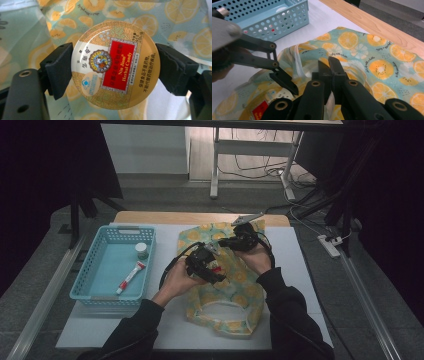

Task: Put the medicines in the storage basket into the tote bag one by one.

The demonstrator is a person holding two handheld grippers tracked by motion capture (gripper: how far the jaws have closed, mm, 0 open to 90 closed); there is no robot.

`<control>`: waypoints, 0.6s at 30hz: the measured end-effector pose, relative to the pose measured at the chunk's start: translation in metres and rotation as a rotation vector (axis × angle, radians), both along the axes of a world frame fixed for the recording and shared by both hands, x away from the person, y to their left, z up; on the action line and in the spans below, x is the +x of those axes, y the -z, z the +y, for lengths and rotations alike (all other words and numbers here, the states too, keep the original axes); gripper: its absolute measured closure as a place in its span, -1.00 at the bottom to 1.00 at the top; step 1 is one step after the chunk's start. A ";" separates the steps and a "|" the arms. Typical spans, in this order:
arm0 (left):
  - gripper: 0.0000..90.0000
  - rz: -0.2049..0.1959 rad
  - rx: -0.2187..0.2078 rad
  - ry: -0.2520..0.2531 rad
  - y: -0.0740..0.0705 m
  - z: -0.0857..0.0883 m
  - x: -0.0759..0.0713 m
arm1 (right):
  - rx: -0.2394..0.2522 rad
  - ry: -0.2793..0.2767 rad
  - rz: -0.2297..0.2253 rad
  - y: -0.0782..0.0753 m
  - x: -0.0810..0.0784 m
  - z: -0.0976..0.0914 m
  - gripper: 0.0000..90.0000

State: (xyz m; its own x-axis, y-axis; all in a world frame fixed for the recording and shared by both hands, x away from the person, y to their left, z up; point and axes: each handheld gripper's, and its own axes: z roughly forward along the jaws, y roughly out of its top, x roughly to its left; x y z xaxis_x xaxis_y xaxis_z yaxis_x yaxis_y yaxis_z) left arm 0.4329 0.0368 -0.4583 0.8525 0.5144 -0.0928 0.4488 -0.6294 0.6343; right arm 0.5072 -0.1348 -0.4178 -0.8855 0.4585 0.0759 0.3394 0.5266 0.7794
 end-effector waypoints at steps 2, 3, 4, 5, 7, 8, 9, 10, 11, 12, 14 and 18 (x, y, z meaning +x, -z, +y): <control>-0.54 0.001 -0.002 0.007 0.004 -0.001 0.003 | 0.004 0.007 0.001 0.001 0.001 0.000 1.00; -0.54 0.003 -0.006 0.007 0.005 -0.002 0.004 | 0.004 0.011 0.001 0.001 0.002 -0.001 1.00; -0.55 0.004 -0.013 0.012 0.006 -0.002 0.005 | 0.005 0.015 0.001 0.002 0.003 -0.001 1.00; -0.54 0.008 -0.024 0.018 0.007 -0.003 0.006 | 0.005 0.021 0.004 0.002 0.004 -0.002 1.00; -0.55 0.011 -0.032 0.025 0.008 -0.005 0.007 | 0.004 0.028 0.007 0.004 0.007 -0.003 1.00; -0.55 0.010 -0.028 0.025 0.008 -0.006 0.008 | 0.005 0.032 0.007 0.005 0.008 -0.003 1.00; -0.54 0.011 -0.026 0.027 0.008 -0.008 0.008 | 0.004 0.035 0.012 0.006 0.009 -0.004 1.00; -0.54 0.009 -0.019 0.026 0.008 -0.009 0.009 | 0.007 0.039 0.013 0.006 0.010 -0.005 1.00; -0.55 0.004 -0.005 0.024 0.009 -0.010 0.011 | 0.010 0.041 0.014 0.007 0.010 -0.005 1.00; -0.54 0.003 0.005 0.017 0.010 -0.012 0.012 | 0.013 0.043 0.017 0.008 0.011 -0.006 1.00; -0.55 0.006 0.018 0.007 0.014 -0.013 0.017 | 0.014 0.048 0.017 0.008 0.012 -0.006 1.00; -0.55 0.023 0.027 0.000 0.022 -0.014 0.023 | 0.010 0.049 0.017 0.009 0.013 -0.006 1.00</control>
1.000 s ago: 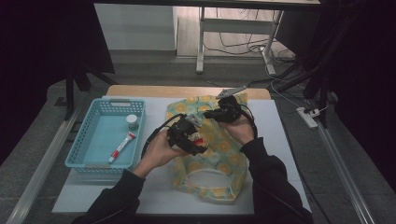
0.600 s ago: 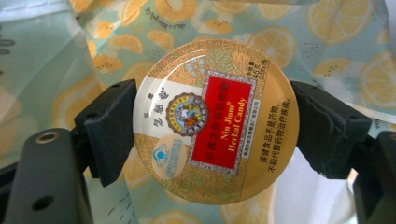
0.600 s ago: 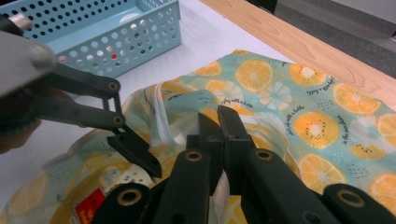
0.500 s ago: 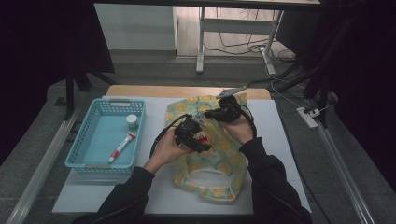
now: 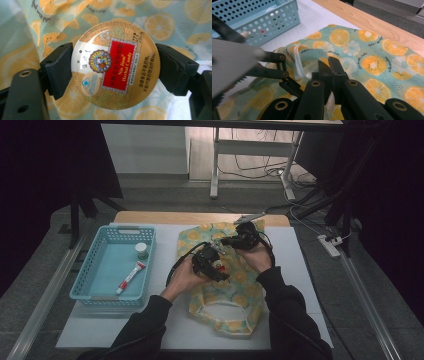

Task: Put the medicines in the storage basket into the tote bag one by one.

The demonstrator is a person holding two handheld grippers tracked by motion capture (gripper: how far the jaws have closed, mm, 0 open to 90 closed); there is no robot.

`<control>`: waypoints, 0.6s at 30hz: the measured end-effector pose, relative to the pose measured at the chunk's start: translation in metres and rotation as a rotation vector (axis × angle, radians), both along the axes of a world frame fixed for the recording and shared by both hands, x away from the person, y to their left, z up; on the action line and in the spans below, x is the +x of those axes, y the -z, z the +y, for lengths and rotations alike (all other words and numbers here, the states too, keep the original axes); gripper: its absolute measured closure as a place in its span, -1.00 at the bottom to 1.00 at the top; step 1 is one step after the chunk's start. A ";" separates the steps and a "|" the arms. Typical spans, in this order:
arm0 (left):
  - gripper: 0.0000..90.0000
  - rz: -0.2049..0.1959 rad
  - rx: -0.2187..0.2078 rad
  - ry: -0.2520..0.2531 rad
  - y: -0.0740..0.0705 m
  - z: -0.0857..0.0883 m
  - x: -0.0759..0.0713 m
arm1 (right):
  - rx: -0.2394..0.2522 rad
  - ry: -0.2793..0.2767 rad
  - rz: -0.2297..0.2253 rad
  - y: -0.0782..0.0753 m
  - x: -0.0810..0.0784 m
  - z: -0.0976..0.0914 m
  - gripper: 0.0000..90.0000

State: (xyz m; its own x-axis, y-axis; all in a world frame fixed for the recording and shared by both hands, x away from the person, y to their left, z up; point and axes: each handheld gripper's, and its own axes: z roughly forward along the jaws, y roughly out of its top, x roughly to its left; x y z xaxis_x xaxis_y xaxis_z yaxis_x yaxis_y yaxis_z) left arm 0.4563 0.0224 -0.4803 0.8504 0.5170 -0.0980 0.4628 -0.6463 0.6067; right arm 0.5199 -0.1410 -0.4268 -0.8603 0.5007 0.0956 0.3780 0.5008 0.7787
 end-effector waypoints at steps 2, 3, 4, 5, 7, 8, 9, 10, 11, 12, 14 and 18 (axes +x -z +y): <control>-0.55 0.000 0.016 0.001 0.004 -0.001 0.002 | -0.004 0.001 -0.002 0.000 0.000 0.001 1.00; -0.55 0.001 0.019 -0.003 0.006 -0.002 0.003 | -0.005 0.002 -0.003 0.000 0.001 0.001 1.00; -0.54 0.000 0.024 -0.006 0.008 -0.002 0.004 | -0.006 0.003 -0.003 0.001 0.001 0.001 1.00; -0.55 -0.002 0.030 -0.009 0.009 -0.002 0.005 | -0.007 0.004 -0.004 0.001 0.001 0.001 1.00; -0.55 -0.007 0.042 -0.016 0.012 -0.003 0.007 | -0.008 0.008 -0.001 0.002 0.002 0.002 1.00; -0.55 -0.008 0.046 -0.018 0.013 -0.002 0.008 | -0.010 0.009 -0.002 0.002 0.002 0.002 1.00; -0.55 -0.006 0.045 -0.022 0.015 -0.002 0.009 | -0.010 0.010 -0.002 0.002 0.002 0.002 1.00; -0.55 -0.009 0.045 -0.026 0.016 -0.002 0.010 | -0.011 0.012 -0.001 0.003 0.003 0.002 1.00; -0.55 -0.009 0.044 -0.026 0.017 -0.002 0.011 | -0.012 0.013 -0.001 0.003 0.003 0.002 1.00; -0.55 -0.009 0.047 -0.026 0.019 -0.002 0.012 | -0.012 0.013 -0.002 0.003 0.003 0.002 1.00; -0.55 -0.011 0.053 -0.027 0.023 -0.002 0.012 | -0.013 0.016 0.000 0.004 0.004 0.002 1.00; -0.55 -0.015 0.062 -0.031 0.029 -0.002 0.013 | -0.018 0.017 0.002 0.005 0.004 0.002 1.00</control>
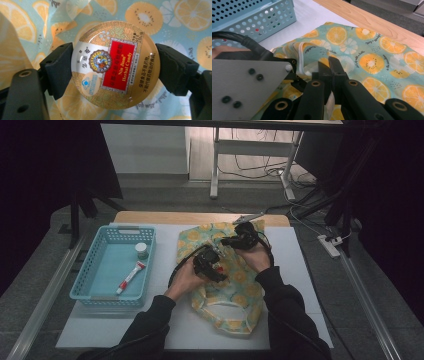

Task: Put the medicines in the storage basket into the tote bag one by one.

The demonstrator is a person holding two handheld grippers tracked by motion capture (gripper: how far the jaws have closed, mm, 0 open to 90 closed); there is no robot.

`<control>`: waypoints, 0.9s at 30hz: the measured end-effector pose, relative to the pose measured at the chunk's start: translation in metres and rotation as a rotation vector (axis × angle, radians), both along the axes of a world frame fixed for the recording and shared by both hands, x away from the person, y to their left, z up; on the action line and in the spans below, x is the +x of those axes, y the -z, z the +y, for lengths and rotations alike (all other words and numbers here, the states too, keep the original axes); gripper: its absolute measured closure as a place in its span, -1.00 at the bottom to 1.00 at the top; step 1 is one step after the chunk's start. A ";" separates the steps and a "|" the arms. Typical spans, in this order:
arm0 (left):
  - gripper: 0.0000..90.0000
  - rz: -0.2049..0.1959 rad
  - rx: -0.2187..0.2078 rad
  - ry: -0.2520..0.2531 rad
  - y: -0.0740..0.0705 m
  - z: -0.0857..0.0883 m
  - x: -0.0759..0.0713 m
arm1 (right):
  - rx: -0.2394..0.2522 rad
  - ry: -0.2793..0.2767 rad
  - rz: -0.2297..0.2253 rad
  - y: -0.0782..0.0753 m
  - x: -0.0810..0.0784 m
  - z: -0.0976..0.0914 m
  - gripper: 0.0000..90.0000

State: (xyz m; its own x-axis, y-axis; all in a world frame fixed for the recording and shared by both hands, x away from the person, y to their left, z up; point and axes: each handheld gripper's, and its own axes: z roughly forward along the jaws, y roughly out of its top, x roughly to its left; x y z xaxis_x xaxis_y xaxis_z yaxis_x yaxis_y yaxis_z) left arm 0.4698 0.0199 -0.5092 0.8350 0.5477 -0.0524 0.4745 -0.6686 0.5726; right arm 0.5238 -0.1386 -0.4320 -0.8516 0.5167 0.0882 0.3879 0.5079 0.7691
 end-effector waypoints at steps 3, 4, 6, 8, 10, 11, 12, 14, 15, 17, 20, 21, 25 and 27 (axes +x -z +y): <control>-0.55 -0.009 -0.005 -0.006 0.003 0.000 0.001 | -0.002 -0.002 0.000 0.001 0.000 0.000 1.00; -0.55 -0.007 -0.009 -0.010 0.004 0.000 0.001 | -0.003 -0.003 0.000 0.001 0.000 0.001 1.00; -0.56 -0.009 -0.020 -0.027 0.006 0.000 0.001 | -0.003 -0.004 -0.001 0.002 0.000 0.001 1.00; -0.58 -0.015 -0.019 -0.041 0.007 0.000 0.002 | -0.003 -0.006 -0.001 0.002 -0.001 0.002 1.00; -0.62 -0.009 -0.039 -0.040 0.007 0.002 0.002 | -0.003 -0.006 -0.002 0.002 -0.001 0.002 1.00; -0.65 -0.010 -0.046 -0.044 0.006 0.002 0.001 | -0.003 -0.006 -0.003 0.002 -0.001 0.003 1.00; -0.66 -0.008 -0.056 -0.045 0.005 0.003 0.001 | -0.002 -0.006 -0.003 0.002 -0.001 0.003 1.00; -0.71 -0.013 -0.057 -0.043 0.003 0.003 0.000 | -0.001 -0.006 -0.004 0.002 -0.001 0.003 1.00; -0.71 -0.015 -0.058 -0.046 0.002 0.003 0.000 | -0.001 -0.005 -0.004 0.002 -0.001 0.002 1.00; -0.73 -0.017 -0.061 -0.042 0.000 0.004 -0.002 | -0.001 -0.006 -0.005 0.002 -0.002 0.002 1.00; -0.77 -0.017 -0.073 -0.041 -0.004 0.006 -0.005 | 0.001 -0.007 -0.005 0.001 -0.002 0.001 1.00; -0.79 -0.008 -0.088 -0.036 -0.005 0.006 -0.006 | 0.001 -0.008 -0.005 0.001 -0.002 0.001 1.00; -0.87 0.009 -0.139 -0.022 -0.013 0.011 -0.012 | 0.005 -0.013 -0.008 0.001 -0.003 0.001 1.00; -0.91 0.013 -0.160 -0.018 -0.017 0.013 -0.016 | 0.005 -0.017 -0.009 0.000 -0.004 0.001 1.00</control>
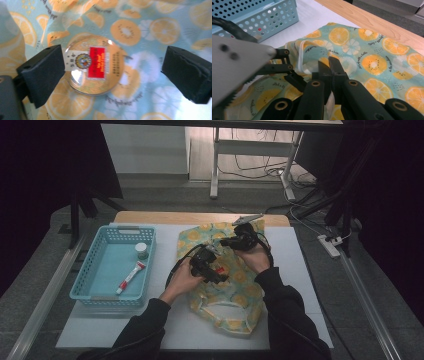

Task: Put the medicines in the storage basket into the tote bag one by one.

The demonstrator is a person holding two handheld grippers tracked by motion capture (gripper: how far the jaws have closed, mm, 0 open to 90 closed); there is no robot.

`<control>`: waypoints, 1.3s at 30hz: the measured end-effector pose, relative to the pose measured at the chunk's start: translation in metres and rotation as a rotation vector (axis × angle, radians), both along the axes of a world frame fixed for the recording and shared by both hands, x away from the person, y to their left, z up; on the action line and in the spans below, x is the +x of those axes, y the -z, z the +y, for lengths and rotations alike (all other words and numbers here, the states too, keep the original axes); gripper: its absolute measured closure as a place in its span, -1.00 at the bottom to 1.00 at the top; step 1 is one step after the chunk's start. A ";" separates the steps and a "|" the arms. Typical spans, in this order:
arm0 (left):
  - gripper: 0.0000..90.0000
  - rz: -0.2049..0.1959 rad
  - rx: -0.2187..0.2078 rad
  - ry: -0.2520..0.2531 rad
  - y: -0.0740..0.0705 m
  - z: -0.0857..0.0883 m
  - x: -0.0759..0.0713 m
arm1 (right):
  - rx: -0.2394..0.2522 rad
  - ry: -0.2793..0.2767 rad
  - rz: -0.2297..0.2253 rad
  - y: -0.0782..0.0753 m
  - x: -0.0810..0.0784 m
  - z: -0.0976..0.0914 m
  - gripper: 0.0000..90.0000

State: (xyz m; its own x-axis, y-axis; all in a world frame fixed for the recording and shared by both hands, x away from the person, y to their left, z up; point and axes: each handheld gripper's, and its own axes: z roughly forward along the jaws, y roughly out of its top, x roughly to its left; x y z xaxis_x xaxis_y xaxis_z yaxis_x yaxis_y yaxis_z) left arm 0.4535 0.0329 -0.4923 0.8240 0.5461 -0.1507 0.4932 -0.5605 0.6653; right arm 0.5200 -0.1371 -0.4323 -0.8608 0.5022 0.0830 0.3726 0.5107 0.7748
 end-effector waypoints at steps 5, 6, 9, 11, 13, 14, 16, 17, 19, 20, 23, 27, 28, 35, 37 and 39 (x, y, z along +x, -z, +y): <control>-0.95 -0.002 -0.043 0.009 -0.011 0.008 -0.010 | 0.000 -0.005 0.000 -0.001 -0.001 0.001 1.00; -0.97 -0.006 -0.047 0.010 -0.013 0.009 -0.012 | 0.001 -0.004 0.003 -0.001 -0.001 0.001 1.00; -0.98 -0.019 -0.064 0.012 -0.018 0.015 -0.018 | 0.001 -0.002 0.004 0.000 -0.002 0.001 1.00; -0.98 -0.023 -0.071 0.008 -0.020 0.018 -0.021 | 0.004 -0.002 0.007 0.000 -0.002 0.001 1.00; -0.98 -0.027 -0.074 0.009 -0.022 0.021 -0.023 | 0.002 -0.005 0.005 0.000 -0.003 0.001 1.00; -0.98 -0.023 -0.080 0.009 -0.022 0.022 -0.025 | 0.002 -0.006 0.007 0.000 -0.003 0.001 1.00; -0.98 -0.015 -0.088 0.016 -0.023 0.025 -0.027 | 0.004 -0.007 0.008 0.001 -0.003 0.001 1.00; -0.98 -0.011 -0.090 0.017 -0.024 0.027 -0.028 | 0.004 -0.008 0.009 0.001 -0.004 0.001 1.00; -0.98 -0.009 -0.094 0.021 -0.026 0.029 -0.029 | 0.006 -0.008 0.011 0.001 -0.004 0.001 1.00; -0.98 -0.009 -0.093 0.019 -0.027 0.031 -0.030 | 0.005 -0.008 0.013 0.001 -0.004 0.001 1.00; -0.98 -0.013 -0.090 0.020 -0.031 0.034 -0.032 | 0.006 -0.009 0.018 0.001 -0.004 0.001 1.00; -0.98 0.006 -0.130 0.022 -0.035 0.042 -0.034 | 0.004 -0.013 0.016 0.001 -0.005 0.000 1.00; -0.98 0.005 -0.133 0.017 -0.035 0.045 -0.035 | 0.005 -0.014 0.016 0.001 -0.006 0.000 1.00; -0.99 -0.007 -0.155 -0.045 -0.040 0.071 -0.039 | 0.003 -0.011 0.013 0.002 -0.007 -0.002 1.00; -0.99 -0.010 -0.160 -0.060 -0.042 0.078 -0.041 | 0.002 -0.011 0.012 0.002 -0.006 -0.003 1.00; -0.99 -0.015 -0.162 -0.070 -0.043 0.083 -0.043 | 0.002 -0.011 0.010 0.002 -0.006 -0.003 1.00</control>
State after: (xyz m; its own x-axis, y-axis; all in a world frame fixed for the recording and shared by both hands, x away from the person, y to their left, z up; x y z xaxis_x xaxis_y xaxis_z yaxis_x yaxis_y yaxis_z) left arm 0.4108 0.1161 -0.4497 0.7876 0.5718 -0.2297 0.5169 -0.4101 0.7514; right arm 0.5136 -0.1398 -0.4345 -0.8654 0.4924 0.0929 0.3751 0.5135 0.7717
